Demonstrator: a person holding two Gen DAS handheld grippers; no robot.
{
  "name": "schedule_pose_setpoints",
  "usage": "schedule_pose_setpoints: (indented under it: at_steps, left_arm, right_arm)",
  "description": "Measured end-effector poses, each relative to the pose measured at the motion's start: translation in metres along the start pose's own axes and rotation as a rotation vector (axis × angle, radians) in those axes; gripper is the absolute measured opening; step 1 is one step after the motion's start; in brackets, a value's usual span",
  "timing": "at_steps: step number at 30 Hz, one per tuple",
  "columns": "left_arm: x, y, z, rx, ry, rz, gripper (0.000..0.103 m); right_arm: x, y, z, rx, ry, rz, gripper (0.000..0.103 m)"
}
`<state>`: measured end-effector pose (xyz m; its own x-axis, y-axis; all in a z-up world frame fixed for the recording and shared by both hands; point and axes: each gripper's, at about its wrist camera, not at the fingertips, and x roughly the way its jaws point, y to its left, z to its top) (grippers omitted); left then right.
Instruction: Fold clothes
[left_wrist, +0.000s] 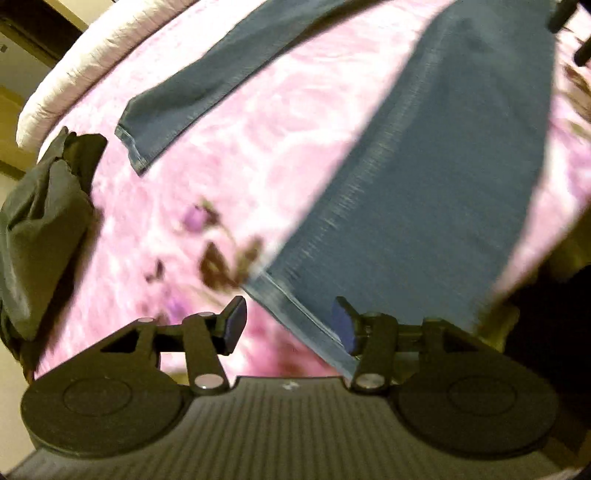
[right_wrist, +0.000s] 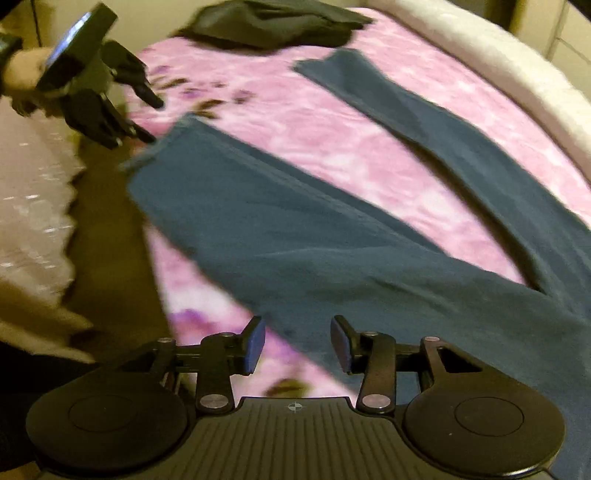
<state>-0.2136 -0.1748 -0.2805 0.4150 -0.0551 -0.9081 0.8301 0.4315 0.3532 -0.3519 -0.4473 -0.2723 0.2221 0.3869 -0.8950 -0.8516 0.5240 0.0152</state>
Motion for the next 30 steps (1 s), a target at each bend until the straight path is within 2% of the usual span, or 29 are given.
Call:
schedule_pose_setpoints:
  at_steps: [3, 6, 7, 11, 15, 18, 19, 20, 21, 23, 26, 27, 29, 30]
  left_arm:
    - [0.033, 0.009, 0.011, 0.066, 0.004, -0.051, 0.046]
    - [0.04, 0.013, 0.011, 0.105, -0.002, -0.134, 0.029]
    - [0.037, 0.019, 0.011, 0.083, -0.001, -0.144, 0.016]
    - [0.019, 0.052, -0.007, -0.156, -0.01, -0.123, 0.016]
    - [0.025, 0.055, -0.013, -0.18, 0.014, -0.152, 0.016]
    - [0.029, 0.063, -0.011, -0.221, 0.03, -0.155, 0.016]
    - [0.032, 0.065, -0.011, -0.23, 0.045, -0.132, 0.008]
    - [0.039, 0.068, -0.012, -0.226, 0.076, -0.079, 0.0]
    - [0.045, 0.073, -0.015, -0.228, 0.107, -0.041, 0.0]
    - [0.055, 0.09, -0.025, -0.272, 0.156, -0.034, 0.0]
    - [0.048, 0.103, -0.03, -0.274, 0.15, -0.019, 0.0]
    - [0.044, 0.105, -0.03, -0.271, 0.141, -0.016, 0.002]
    - [0.036, 0.105, -0.024, -0.26, 0.117, -0.019, 0.007]
    - [0.032, 0.1, -0.019, -0.242, 0.101, -0.024, 0.008]
  right_arm:
    - [0.008, -0.017, -0.003, 0.073, 0.015, -0.068, 0.044]
    - [0.019, -0.035, -0.005, 0.161, 0.041, -0.094, 0.045]
    - [0.022, -0.041, -0.005, 0.183, 0.046, -0.106, 0.045]
    - [0.025, -0.06, -0.002, 0.274, 0.044, -0.167, 0.045]
    - [0.029, -0.077, 0.006, 0.37, 0.01, -0.255, 0.045]
    - [0.036, -0.093, 0.016, 0.428, -0.008, -0.29, 0.046]
    - [0.04, -0.098, 0.019, 0.436, -0.012, -0.301, 0.046]
    - [0.046, -0.103, 0.023, 0.438, -0.016, -0.315, 0.046]
    - [0.056, -0.109, 0.024, 0.459, -0.007, -0.302, 0.046]
    - [0.077, -0.12, 0.026, 0.503, 0.012, -0.278, 0.046]
    - [0.091, -0.125, 0.03, 0.524, 0.013, -0.27, 0.047]
    - [0.087, -0.126, 0.031, 0.527, 0.014, -0.243, 0.047]
    - [0.08, -0.125, 0.028, 0.548, 0.006, -0.127, 0.047]
    - [0.076, -0.121, 0.024, 0.539, 0.026, -0.123, 0.047]
